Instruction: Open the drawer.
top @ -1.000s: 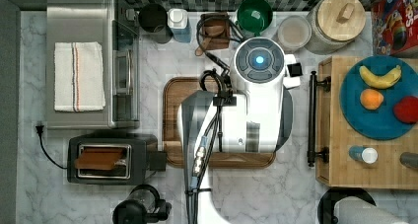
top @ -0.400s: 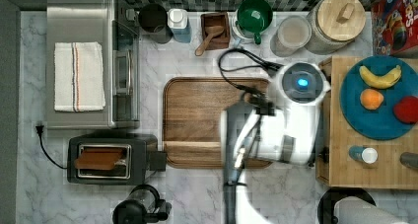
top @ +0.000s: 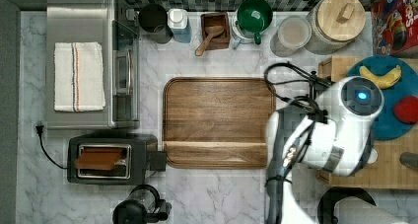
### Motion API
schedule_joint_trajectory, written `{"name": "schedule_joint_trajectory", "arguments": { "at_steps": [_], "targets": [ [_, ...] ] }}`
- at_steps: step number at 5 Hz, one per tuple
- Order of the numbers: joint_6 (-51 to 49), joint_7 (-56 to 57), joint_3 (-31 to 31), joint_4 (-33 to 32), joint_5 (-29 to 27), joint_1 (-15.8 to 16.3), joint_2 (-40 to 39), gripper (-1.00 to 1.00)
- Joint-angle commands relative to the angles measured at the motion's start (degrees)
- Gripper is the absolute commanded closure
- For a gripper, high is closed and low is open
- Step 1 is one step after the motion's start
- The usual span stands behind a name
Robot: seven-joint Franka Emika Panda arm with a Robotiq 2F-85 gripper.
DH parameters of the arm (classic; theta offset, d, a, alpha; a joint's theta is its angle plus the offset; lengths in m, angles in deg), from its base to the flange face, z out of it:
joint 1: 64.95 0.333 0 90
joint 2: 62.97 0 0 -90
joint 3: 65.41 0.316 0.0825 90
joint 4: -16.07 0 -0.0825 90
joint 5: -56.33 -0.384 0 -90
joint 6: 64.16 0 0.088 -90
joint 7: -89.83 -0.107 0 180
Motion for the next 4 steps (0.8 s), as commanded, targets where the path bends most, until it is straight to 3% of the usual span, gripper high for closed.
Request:
{"name": "schedule_joint_trajectory", "arguments": {
  "at_steps": [1, 4],
  "targets": [
    [2.49, -2.53, 3.42, 2.14, 0.06, 1.48, 0.87, -1.00],
    [10.09, 2.54, 2.83, 0.01, 0.51, -0.36, -2.25, -1.00]
  ]
}}
